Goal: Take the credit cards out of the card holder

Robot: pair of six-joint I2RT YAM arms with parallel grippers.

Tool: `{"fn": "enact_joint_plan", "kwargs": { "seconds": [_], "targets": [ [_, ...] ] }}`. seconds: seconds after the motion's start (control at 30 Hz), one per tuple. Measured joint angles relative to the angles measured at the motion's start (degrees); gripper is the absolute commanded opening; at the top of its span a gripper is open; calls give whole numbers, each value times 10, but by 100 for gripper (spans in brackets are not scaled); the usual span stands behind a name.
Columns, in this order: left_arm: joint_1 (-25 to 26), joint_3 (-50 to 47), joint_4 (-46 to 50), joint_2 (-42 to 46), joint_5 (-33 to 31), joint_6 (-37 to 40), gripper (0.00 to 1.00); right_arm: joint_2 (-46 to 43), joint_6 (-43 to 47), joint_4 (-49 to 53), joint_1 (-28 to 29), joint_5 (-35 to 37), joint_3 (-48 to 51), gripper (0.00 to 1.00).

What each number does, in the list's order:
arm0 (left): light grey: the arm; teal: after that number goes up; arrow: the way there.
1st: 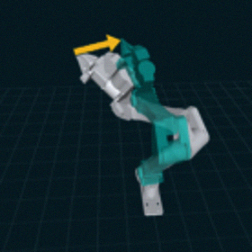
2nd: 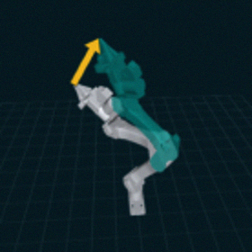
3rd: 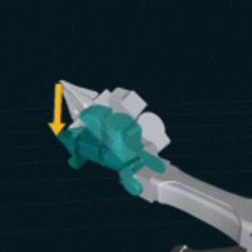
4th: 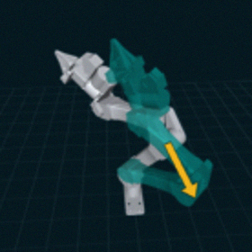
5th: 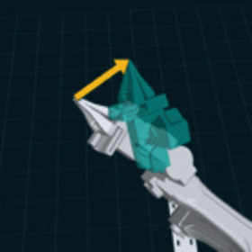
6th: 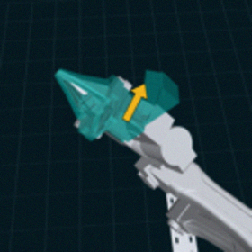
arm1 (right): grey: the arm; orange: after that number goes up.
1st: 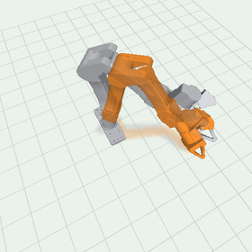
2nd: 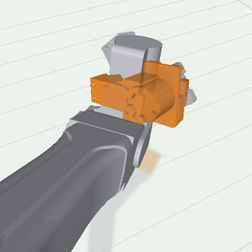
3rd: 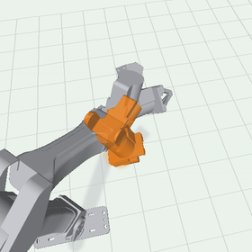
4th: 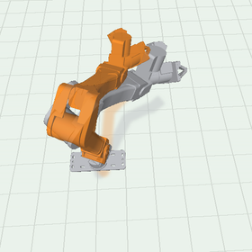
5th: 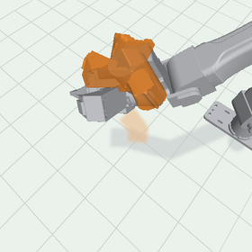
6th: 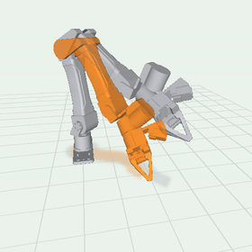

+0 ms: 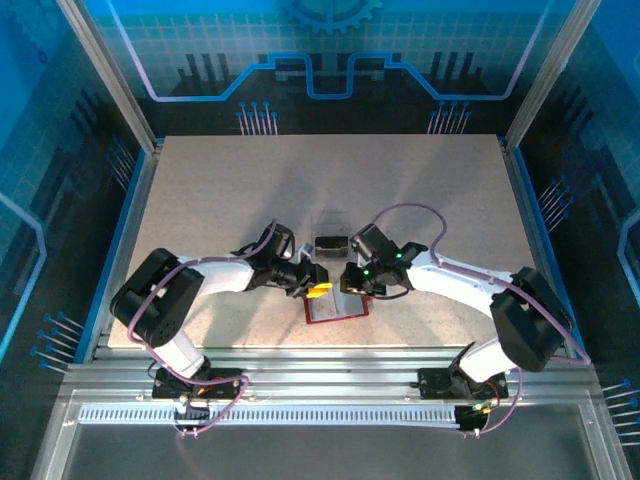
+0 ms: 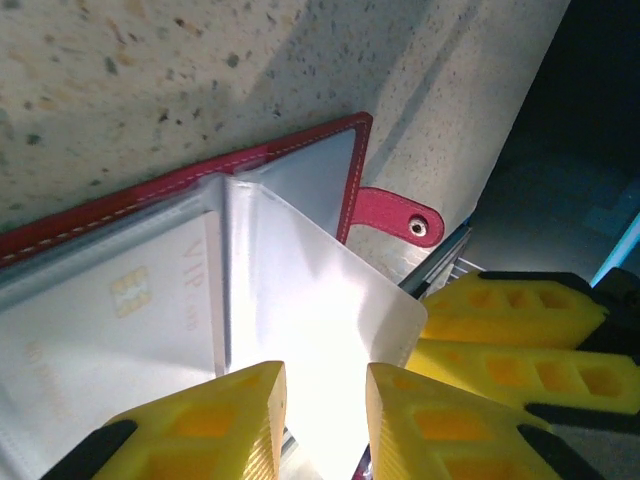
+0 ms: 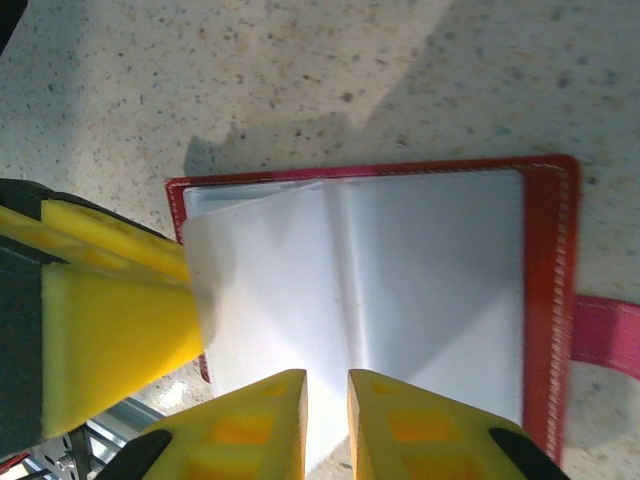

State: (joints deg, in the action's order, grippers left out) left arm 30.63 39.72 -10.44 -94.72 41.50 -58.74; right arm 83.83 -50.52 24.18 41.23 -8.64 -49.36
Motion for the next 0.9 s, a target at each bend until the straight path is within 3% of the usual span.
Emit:
{"fn": "enact_joint_plan", "kwargs": {
  "seconds": [0.5, 0.9],
  "targets": [
    [43, 54, -46, -65, 6, -34, 29, -51, 47, 64, -91, 19, 46, 24],
    [83, 83, -33, -99, 3, -41, 30, -48, 84, 79, -117, 23, 46, 27]
  ]
}}
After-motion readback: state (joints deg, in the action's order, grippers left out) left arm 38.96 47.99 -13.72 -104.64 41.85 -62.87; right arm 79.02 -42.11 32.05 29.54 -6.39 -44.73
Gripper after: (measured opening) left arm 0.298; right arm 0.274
